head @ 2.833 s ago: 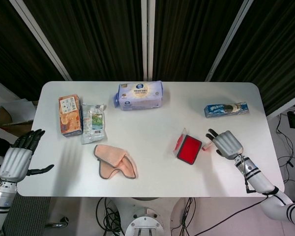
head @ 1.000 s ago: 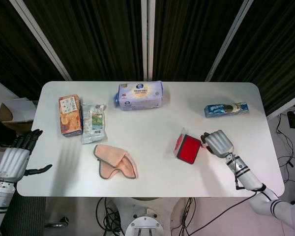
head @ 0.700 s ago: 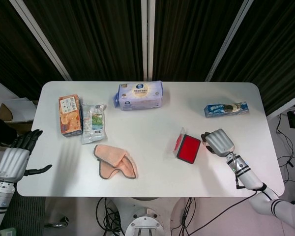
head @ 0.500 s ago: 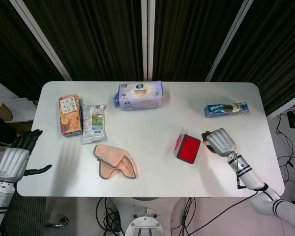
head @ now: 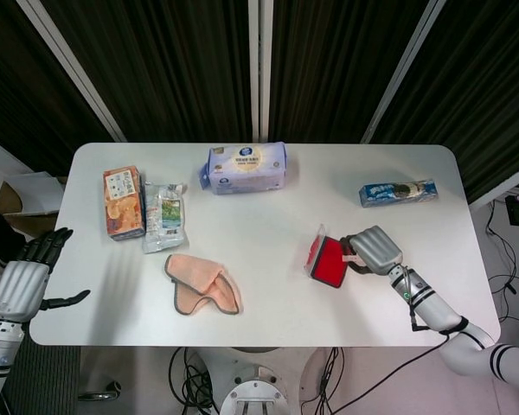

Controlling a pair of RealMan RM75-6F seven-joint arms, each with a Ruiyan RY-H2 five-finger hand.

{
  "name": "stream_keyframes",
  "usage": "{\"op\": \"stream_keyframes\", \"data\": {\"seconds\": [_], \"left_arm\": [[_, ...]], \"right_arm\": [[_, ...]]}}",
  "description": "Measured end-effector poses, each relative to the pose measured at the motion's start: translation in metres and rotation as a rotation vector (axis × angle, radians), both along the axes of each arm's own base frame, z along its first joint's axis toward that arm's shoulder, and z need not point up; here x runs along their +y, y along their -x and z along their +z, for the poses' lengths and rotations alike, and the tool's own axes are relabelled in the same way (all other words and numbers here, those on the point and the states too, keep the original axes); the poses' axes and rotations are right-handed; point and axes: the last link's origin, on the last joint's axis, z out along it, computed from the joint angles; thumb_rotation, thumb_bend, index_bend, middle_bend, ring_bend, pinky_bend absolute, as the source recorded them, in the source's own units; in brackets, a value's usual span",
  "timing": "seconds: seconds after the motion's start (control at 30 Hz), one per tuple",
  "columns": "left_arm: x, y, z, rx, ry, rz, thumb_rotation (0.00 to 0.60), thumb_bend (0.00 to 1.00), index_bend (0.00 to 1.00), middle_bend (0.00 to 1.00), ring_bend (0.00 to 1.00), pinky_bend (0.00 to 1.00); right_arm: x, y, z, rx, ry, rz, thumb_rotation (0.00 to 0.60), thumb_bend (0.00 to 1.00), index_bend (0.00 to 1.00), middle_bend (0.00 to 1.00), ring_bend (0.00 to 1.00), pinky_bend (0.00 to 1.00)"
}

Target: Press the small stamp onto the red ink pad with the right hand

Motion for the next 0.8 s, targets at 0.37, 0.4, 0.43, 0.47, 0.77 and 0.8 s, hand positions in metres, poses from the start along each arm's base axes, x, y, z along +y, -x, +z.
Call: {"op": "stream_keyframes", "data": {"seconds": [0.37,0.4,0.43,0.47,0.77,0.8], "left_arm": [[0.001,0.003,0.0,-0.003,-0.001,0.005,0.398,0.03,0.01,0.08,0.08,0.17],[0.001,0.004,0.0,-0.004,-0.001,0.006,0.397,0.03,0.01,0.08,0.08,0.17],[0.002,0.004,0.0,-0.005,-0.001,0.007,0.396,0.03,0.01,0.08,0.08,0.17],[0.002,0.005,0.0,-0.005,-0.001,0.008,0.395,0.03,0.01,0.08,0.08,0.17],[0.002,0.008,0.001,-0.009,-0.002,0.014,0.395,0.03,0.01,0.08,0.08,0.17],[0.002,0.008,0.001,-0.009,-0.002,0.014,0.395,0.03,0.01,0.08,0.08,0.17]], "right_arm": [[-0.013,-0.031,-0.008,0.059,-0.116,-0.071,0.6,0.38,0.69,0.61,0.76,0.99],[-0.014,-0.033,-0.009,0.061,-0.117,-0.071,0.6,0.38,0.69,0.61,0.76,0.99],[-0.014,-0.034,-0.01,0.063,-0.118,-0.071,0.6,0.38,0.69,0.61,0.76,0.99],[-0.015,-0.035,-0.011,0.067,-0.119,-0.071,0.6,0.38,0.69,0.62,0.76,0.99],[-0.018,-0.037,-0.021,0.099,-0.128,-0.084,0.6,0.39,0.7,0.62,0.76,0.99],[-0.018,-0.037,-0.022,0.101,-0.128,-0.085,0.6,0.39,0.7,0.62,0.76,0.99]]}}
